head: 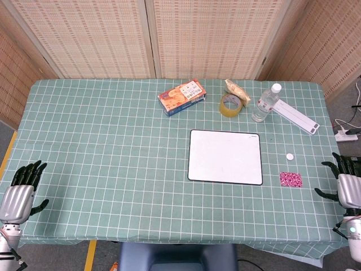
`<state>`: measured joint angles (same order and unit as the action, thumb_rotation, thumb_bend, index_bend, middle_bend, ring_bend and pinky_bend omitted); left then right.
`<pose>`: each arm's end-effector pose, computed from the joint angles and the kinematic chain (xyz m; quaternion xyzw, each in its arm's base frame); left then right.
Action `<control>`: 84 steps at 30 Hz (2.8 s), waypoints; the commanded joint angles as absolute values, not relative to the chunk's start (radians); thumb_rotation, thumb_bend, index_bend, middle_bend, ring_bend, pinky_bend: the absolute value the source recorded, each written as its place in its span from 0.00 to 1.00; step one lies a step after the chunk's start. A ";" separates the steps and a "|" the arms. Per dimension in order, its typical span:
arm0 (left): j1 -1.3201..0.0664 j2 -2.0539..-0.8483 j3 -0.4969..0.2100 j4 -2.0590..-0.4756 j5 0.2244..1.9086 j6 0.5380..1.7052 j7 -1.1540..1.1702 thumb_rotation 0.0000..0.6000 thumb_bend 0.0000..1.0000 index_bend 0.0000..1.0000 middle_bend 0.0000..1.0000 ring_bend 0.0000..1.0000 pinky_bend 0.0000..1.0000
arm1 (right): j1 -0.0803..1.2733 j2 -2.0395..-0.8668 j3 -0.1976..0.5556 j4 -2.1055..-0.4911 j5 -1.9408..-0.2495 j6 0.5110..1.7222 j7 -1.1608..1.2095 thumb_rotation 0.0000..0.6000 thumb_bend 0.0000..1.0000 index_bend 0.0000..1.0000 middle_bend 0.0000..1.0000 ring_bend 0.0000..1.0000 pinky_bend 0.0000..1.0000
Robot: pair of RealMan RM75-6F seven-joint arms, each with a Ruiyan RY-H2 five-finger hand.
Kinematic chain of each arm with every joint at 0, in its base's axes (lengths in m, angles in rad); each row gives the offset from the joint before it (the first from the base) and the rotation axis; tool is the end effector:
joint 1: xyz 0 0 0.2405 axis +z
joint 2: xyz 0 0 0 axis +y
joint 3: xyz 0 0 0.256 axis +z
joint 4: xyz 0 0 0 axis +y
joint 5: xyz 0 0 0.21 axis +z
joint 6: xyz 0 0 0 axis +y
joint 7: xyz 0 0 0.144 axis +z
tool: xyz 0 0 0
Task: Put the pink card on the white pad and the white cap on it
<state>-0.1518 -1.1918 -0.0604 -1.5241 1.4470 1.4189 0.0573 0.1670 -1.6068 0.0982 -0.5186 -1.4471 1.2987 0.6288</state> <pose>-0.3188 0.2055 0.1397 -0.6126 -0.3753 -0.3631 0.5934 -0.4456 -0.2248 0.1289 0.5360 -0.4314 0.3765 0.6204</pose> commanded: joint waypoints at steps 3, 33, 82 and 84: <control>-0.153 -1.192 -0.061 -1.520 1.443 1.415 0.055 1.00 0.17 0.00 0.00 0.00 0.00 | 0.166 -1.611 0.098 -0.511 -1.447 1.303 0.629 1.00 0.00 0.26 0.05 0.00 0.00; -0.153 -1.188 -0.052 -1.531 1.442 1.404 0.055 1.00 0.17 0.00 0.00 0.00 0.00 | 0.276 -1.456 0.028 -0.666 -1.490 1.051 0.493 1.00 0.00 0.36 0.42 0.28 0.34; -0.114 -1.181 -0.046 -1.507 1.443 1.440 -0.014 1.00 0.17 0.00 0.00 0.00 0.00 | 0.392 -1.435 0.036 -0.797 -1.414 0.818 0.352 1.00 0.00 0.34 0.83 0.69 0.60; -0.113 -1.181 -0.046 -1.505 1.444 1.440 -0.017 1.00 0.17 0.00 0.00 0.00 0.00 | 0.397 -1.425 0.036 -0.812 -1.411 0.808 0.356 1.00 0.00 0.35 0.84 0.69 0.60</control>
<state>-0.1136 -1.1812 -0.0464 -1.5048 1.4436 1.4397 -0.0175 0.3939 -1.4301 0.0353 -0.8060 -1.4131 0.8135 0.3530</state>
